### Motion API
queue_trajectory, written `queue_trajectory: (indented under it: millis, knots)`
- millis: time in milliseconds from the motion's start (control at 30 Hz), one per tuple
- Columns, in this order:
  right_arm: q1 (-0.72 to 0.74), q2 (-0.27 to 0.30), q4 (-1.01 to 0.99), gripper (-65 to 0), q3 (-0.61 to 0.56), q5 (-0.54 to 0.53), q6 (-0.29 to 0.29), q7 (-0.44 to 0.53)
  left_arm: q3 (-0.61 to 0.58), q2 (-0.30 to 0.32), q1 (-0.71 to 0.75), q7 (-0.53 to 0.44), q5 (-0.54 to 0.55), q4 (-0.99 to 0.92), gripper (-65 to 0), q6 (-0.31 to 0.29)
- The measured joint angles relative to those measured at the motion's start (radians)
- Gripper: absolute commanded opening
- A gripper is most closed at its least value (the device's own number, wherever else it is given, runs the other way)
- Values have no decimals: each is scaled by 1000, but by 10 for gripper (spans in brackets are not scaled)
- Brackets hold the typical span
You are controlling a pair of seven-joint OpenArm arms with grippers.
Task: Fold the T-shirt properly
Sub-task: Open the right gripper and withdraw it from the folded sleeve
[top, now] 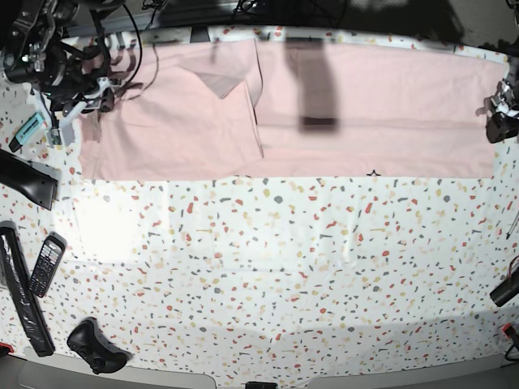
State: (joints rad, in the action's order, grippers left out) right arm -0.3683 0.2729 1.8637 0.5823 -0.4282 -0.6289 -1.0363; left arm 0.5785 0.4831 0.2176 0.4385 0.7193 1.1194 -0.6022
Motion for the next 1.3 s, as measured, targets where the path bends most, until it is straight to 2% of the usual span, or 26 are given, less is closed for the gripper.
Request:
queue_trajectory:
  millis: [167,300,400,500,567,633,667,800,867,967,1067,1133,1300]
  knots:
    - [0,36,0,-435,0,-19,0,0,0,-4,0,57,3,0,-397,-56]
    - [0,43,0,-435,0,-19,0,0,8,-40,0,48,11,0,-424,-86]
    - [0,43,0,-435,0,-19,0,0,8,-72,-5,44,14,1,-435,-90]
    - [0,43,0,-435,0,-19,0,0,5,-78,-5,45,18,1,-439,-90]
    - [0,47,0,-435,0,-19,0,0,5,-78,-5,51,26,1,-506,-90]
    - [0,58,0,-435,0,-19,0,0,5,-78,-5,59,26,1,-616,-90]
    - [0,68,0,-435,0,-19,0,0,5,-78,-5,58,26,1,-650,-90]
    - [0,90,0,-435,0,-25,0,0,5,-79,-3,15,25,1,-650,-90]
    - [0,96,0,-435,8,-72,0,0,4,-78,-2,-9,17,1,-650,-89]
    - [2,95,8,-435,39,-171,0,0,3,-66,-1,-50,-10,0,-650,-89]
    - [2,95,25,-435,77,-277,0,13,2,-32,1,-50,-12,-1,-650,-90]
    - [3,96,31,-435,88,-326,0,19,2,-3,1,-65,-13,-1,-650,-67]
    - [2,95,31,-435,88,-335,0,15,2,62,1,-72,-12,-1,-650,-52]
